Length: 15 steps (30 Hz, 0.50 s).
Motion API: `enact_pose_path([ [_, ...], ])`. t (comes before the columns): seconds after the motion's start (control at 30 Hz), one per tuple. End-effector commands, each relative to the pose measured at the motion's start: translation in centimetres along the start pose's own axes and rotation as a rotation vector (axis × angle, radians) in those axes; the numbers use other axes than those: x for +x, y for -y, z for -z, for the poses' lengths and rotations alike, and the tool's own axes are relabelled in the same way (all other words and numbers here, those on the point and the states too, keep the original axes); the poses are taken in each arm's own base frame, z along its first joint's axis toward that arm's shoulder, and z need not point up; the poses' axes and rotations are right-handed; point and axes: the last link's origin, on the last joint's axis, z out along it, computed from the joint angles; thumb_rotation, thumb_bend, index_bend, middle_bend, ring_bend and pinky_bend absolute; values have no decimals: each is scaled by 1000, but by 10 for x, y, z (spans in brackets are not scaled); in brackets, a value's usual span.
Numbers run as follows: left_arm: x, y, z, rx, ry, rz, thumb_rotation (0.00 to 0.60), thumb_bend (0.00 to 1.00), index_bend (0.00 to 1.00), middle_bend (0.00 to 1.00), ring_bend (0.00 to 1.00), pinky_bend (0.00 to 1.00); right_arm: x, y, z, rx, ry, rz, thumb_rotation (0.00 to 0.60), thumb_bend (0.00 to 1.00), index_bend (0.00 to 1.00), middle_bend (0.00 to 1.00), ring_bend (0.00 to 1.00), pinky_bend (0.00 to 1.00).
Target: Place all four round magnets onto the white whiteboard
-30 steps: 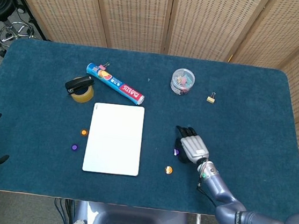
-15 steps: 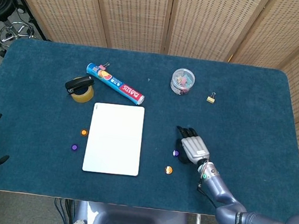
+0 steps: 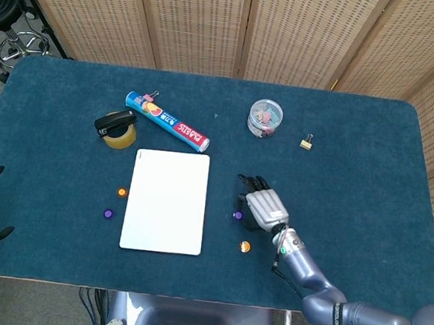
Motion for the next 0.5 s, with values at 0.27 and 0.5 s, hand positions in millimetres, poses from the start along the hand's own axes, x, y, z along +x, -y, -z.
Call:
enact_pose_path([
  [0.27, 2, 2, 0, 3, -1, 8, 600, 0, 0, 0, 0, 0, 9, 77, -51, 54, 33, -17, 600, 377, 527, 0, 0, 0],
  [0.5, 5, 4, 0, 7, -5, 19, 600, 0, 0, 0, 0, 0, 8, 110, -73, 46, 59, -23, 600, 377, 529, 0, 0, 0],
])
